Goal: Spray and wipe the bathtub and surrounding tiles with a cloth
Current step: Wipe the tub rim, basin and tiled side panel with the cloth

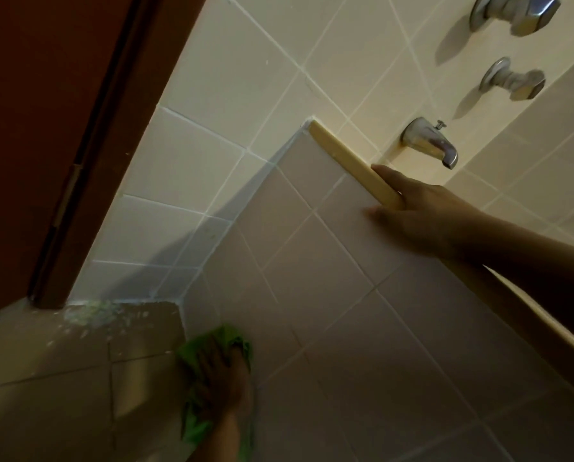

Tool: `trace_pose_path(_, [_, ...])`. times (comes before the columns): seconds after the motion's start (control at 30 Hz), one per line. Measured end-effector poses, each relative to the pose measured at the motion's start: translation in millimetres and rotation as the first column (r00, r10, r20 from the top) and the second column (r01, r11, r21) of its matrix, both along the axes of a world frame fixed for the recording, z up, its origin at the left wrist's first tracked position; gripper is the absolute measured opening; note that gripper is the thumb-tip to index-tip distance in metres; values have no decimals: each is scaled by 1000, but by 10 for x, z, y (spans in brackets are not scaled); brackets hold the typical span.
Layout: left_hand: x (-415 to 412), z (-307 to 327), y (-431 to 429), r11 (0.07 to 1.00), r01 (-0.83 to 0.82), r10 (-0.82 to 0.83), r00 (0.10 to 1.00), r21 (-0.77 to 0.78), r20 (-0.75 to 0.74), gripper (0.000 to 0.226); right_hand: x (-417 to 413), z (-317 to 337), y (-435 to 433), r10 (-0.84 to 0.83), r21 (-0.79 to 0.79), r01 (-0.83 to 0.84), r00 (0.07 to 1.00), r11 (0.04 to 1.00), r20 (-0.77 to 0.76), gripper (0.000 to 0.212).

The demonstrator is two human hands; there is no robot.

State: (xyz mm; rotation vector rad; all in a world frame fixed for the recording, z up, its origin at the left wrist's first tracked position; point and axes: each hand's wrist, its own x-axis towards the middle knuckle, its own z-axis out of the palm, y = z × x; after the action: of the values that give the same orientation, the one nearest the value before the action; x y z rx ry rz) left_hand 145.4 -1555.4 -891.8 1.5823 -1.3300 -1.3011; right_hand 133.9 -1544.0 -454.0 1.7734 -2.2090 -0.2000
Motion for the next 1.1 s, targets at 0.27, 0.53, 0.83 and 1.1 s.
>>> trace_pose_path(0.27, [157,1217,322,992,-10,30,988,129,-153,68,-71,34,-15,37,-30,-33,990,999,135,52])
trace_pose_path(0.53, [167,2497,144,964,-55,9,985,-259,-173,73,-141,60,-8,54,-85,-39,981,996,188,42])
trace_pose_path(0.83, [295,3301,-793,972,-138,61,930,-189,-362,87,-129,45,-15,57,-91,-37,971,995,232,45])
trace_pose_path(1.1, [383,3660,-1266,982,-189,163,894,-22,-417,86,-162,60,-9,46,-77,-29,974,997,223,43])
